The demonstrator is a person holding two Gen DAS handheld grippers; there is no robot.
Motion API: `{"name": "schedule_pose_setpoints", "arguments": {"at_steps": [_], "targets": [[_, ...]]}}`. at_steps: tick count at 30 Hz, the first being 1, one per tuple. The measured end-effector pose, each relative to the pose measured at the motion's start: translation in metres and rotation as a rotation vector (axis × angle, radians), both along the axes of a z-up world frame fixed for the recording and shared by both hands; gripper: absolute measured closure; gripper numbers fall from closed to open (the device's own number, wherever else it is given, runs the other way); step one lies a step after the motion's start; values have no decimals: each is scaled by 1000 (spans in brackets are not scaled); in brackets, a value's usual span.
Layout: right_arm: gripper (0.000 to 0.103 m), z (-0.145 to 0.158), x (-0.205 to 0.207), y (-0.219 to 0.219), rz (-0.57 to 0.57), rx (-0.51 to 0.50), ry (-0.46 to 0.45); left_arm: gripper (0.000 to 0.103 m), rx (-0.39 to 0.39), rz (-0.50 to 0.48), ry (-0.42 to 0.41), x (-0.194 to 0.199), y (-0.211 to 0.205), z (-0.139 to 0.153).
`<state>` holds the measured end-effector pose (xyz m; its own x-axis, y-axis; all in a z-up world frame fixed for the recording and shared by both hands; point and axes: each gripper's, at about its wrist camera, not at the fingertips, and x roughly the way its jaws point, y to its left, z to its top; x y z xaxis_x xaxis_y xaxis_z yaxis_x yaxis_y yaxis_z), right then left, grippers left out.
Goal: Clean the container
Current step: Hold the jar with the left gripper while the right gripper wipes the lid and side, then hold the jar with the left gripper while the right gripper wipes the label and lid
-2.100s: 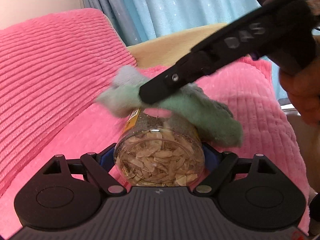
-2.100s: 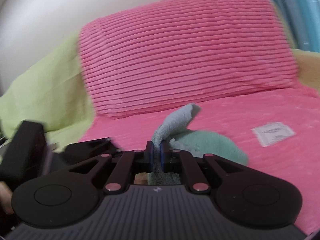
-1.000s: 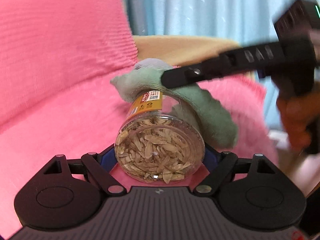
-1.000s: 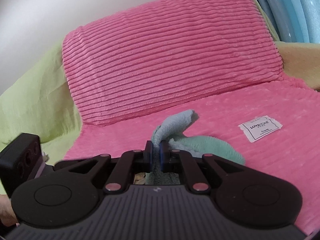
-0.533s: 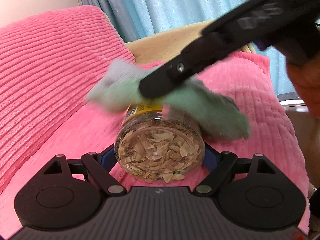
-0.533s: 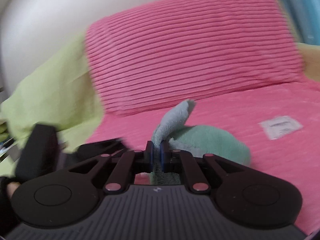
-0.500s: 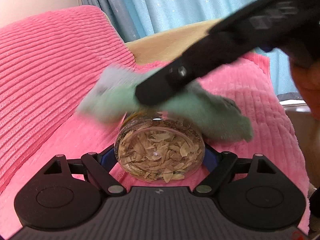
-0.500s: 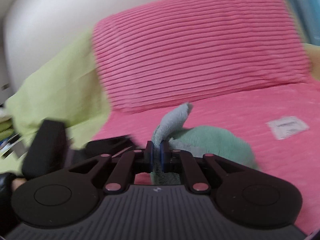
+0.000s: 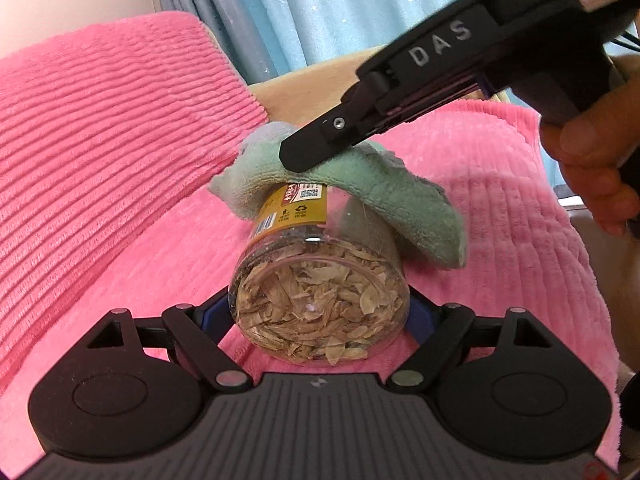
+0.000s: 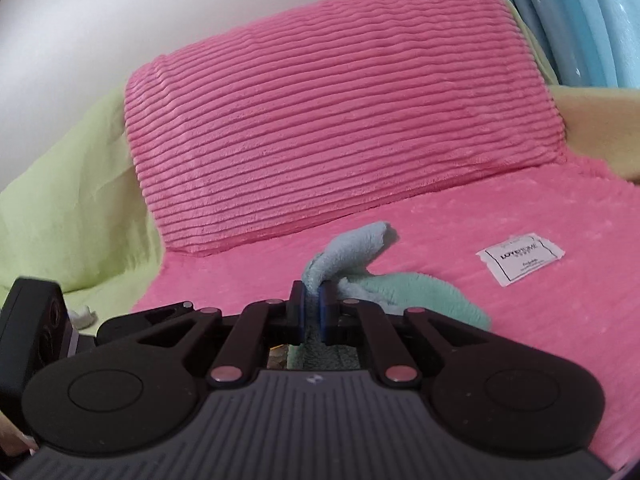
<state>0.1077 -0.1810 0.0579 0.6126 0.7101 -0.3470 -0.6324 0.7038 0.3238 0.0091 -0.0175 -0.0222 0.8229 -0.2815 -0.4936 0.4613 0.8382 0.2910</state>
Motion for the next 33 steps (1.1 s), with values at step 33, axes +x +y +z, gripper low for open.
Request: {"name": "schedule_pose_setpoints", "arguments": {"at_steps": [33], "targets": [[97,5,-11,4,68,-27,-12,18,4,-19,-27,-6,-29,10]]}}
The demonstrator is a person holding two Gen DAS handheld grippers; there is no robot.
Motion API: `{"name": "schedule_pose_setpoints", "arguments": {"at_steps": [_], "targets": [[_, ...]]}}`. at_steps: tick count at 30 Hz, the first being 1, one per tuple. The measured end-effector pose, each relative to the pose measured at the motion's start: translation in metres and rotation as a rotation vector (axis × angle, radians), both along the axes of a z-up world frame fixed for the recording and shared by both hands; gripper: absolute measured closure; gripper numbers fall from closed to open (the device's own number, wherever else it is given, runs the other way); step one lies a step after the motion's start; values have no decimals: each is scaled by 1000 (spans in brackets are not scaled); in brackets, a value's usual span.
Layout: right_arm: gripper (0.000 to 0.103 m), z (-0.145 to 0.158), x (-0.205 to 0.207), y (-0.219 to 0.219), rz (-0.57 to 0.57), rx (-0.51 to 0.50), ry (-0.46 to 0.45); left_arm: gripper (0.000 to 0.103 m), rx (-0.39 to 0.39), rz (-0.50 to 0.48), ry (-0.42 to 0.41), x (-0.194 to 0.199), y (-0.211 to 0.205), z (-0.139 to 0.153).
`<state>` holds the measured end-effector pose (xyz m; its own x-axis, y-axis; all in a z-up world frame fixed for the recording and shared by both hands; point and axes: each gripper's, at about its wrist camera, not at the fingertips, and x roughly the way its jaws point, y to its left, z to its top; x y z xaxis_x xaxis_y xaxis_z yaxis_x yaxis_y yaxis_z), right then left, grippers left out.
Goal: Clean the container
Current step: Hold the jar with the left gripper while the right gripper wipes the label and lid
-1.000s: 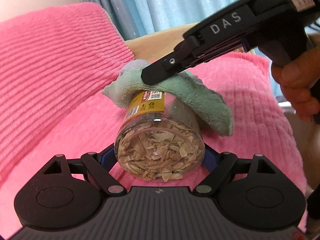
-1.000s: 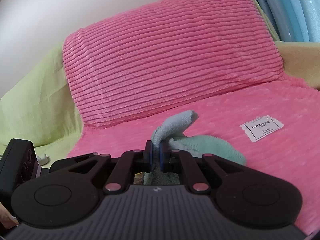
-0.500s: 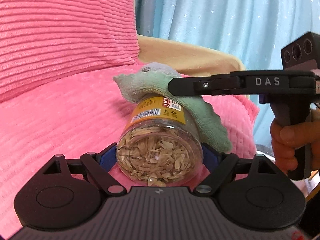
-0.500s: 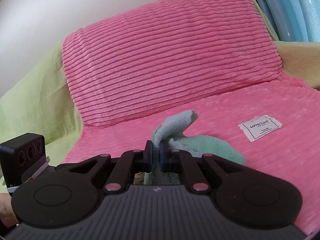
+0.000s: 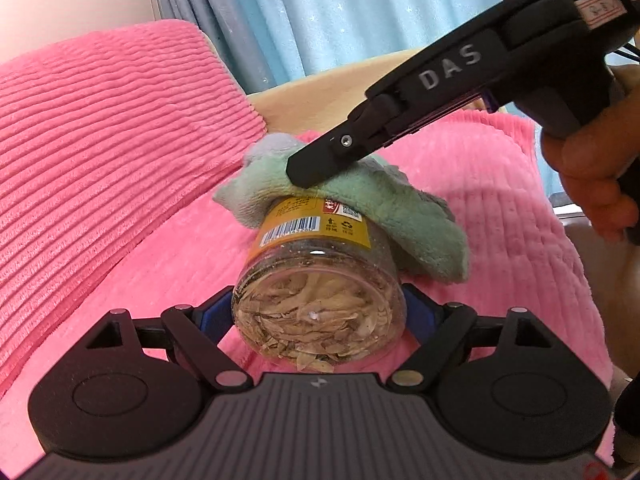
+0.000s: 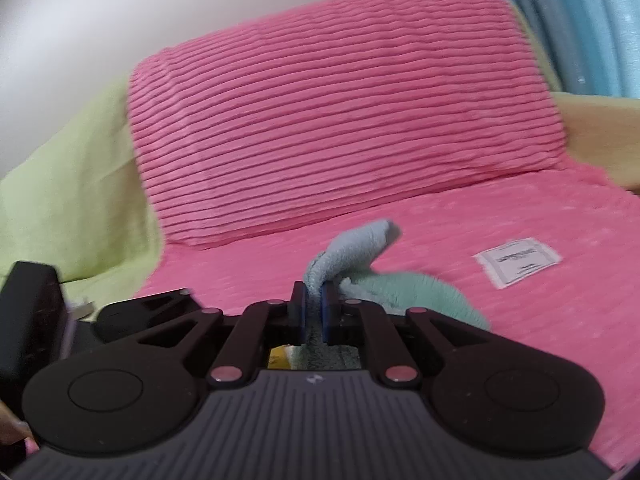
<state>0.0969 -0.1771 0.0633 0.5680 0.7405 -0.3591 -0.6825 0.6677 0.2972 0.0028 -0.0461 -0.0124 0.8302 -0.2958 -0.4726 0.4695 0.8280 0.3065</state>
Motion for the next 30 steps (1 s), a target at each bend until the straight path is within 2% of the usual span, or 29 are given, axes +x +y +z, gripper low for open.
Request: {"name": "schedule_pose_setpoints", "arguments": {"at_steps": [4,7,10,12,14,18,21,30], "targets": [[98,1,-12,14,129,5,3,17,2,-3,1,-1,-1,-1],[98,2,-15,18,143,-12,-8,18,1,-2,2,-3,-4,0],[99,1,-9,13,69,-18,-19,18,-1,-2,9,-2,4,1],[99,0,-3,6,-22,-22,-27,18,1,-3,8,-3,6,0],[99,-2,3,-2,-68,3,-7,18,-2,-3,9,-2,9,-1],[99,-3,4,-5,-65,32,16,17,-27,6,27,3,16,-1],[99,-2,1,-2,-61,27,12,17,-92,18,64,8,26,0],[99,-3,0,0,-65,29,21,15,-509,57,251,40,86,7]]}}
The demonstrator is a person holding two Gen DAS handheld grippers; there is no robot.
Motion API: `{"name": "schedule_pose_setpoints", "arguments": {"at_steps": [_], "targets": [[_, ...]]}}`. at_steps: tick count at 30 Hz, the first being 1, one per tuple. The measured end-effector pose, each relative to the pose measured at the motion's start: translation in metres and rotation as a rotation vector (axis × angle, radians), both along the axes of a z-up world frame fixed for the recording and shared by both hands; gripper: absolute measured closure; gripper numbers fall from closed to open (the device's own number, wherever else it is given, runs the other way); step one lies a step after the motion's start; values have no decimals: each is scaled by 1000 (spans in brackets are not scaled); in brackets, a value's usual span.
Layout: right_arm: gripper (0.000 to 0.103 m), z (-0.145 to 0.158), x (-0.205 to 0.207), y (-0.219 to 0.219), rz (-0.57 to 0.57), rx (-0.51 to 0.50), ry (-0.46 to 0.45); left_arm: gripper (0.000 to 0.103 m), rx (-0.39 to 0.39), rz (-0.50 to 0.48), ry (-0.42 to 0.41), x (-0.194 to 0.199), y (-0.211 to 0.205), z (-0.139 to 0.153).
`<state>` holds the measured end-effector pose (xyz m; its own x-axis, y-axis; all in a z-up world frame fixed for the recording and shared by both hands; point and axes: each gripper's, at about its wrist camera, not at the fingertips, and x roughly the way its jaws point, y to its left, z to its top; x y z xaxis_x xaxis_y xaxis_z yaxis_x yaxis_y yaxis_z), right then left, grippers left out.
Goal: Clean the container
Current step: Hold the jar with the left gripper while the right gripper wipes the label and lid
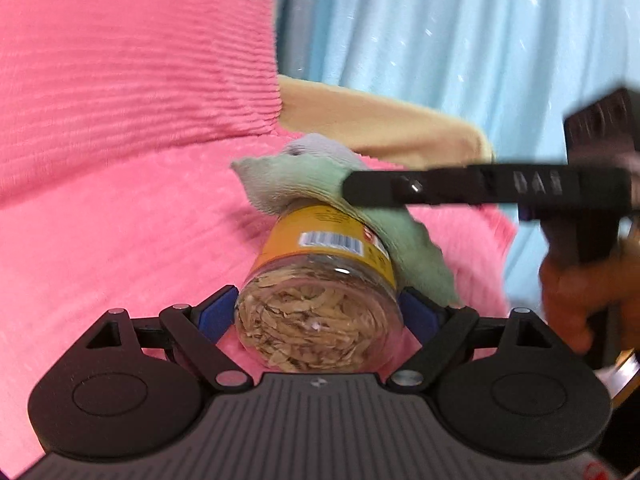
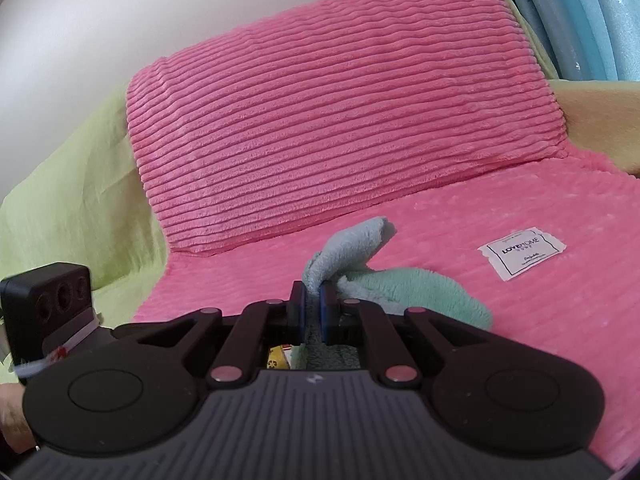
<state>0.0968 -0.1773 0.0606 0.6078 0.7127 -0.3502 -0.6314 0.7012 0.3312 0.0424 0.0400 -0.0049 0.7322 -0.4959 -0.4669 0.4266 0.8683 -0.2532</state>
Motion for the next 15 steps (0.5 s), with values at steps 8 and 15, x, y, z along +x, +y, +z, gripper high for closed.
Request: {"name": "schedule_pose_setpoints", "arguments": {"at_steps": [8,15], "targets": [[98,1,10,-12,11,-8,-3,17,123,-23,-70,-3,2,0],[98,1,7,-9,8,-22,-18,17,523,-73,-283,-30,-31,-9]]}}
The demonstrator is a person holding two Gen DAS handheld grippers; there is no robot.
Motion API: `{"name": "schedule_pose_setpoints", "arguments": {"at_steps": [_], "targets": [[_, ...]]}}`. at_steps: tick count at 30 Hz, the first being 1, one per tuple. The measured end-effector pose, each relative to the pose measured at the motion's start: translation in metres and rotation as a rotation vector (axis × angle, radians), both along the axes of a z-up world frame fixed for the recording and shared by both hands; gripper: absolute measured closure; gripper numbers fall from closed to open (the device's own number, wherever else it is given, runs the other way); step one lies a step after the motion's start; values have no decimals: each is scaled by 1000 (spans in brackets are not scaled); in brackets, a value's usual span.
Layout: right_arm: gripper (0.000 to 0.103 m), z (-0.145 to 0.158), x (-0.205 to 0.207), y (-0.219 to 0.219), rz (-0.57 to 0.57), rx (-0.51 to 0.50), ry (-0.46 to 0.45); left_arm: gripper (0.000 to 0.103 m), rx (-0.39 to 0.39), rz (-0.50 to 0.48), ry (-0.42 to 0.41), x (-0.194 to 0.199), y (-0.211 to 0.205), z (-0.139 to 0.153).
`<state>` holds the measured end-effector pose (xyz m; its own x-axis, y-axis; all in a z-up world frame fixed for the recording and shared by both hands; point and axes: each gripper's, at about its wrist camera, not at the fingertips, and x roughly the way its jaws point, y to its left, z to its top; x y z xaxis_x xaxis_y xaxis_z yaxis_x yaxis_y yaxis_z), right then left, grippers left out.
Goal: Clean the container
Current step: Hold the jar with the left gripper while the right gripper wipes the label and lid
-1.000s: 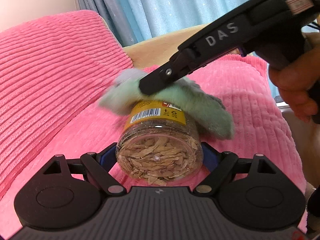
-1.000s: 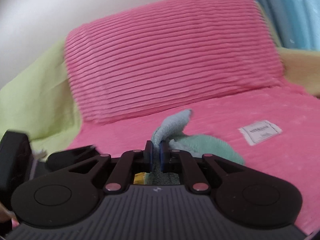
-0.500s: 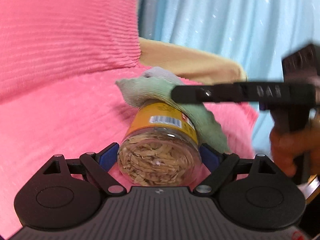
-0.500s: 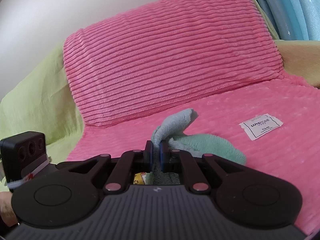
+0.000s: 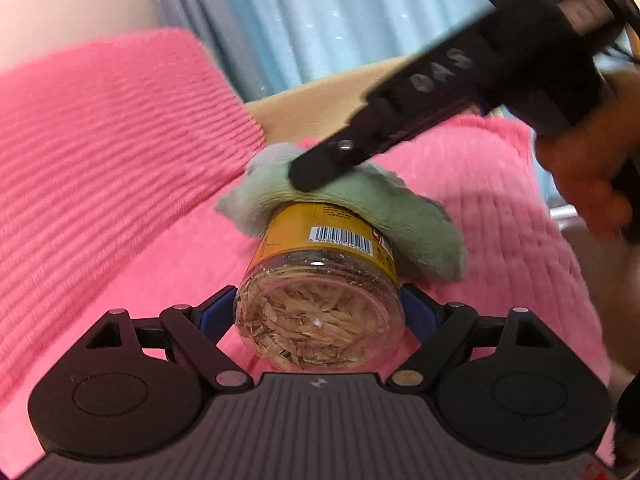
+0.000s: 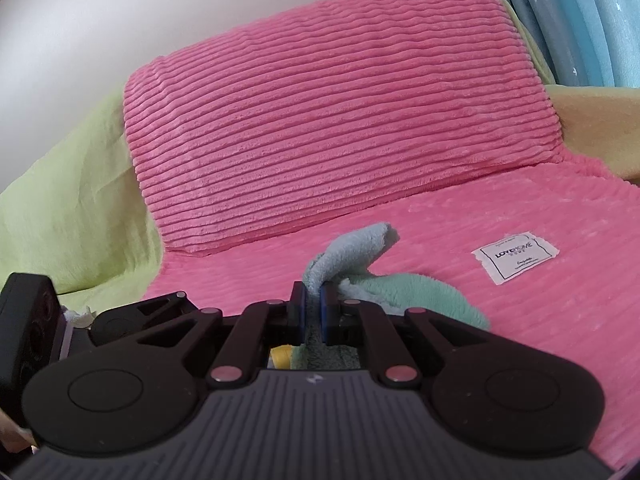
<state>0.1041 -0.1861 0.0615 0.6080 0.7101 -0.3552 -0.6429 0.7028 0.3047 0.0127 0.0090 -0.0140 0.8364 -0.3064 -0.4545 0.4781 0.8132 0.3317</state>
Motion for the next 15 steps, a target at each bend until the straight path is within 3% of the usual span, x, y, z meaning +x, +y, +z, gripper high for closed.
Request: {"name": "schedule_pose_setpoints", "arguments": {"at_steps": [4,10,15], "targets": [[98,3,-5,7,22,-47,-31,17,-13,1,7,4,7,-1],[98,3,-21,22,206,-27,-11,17,-21,2,14,11,12,-2],[99,4,-22,26,224,-38,-23,17,-21,2,14,18,23,-4]]}}
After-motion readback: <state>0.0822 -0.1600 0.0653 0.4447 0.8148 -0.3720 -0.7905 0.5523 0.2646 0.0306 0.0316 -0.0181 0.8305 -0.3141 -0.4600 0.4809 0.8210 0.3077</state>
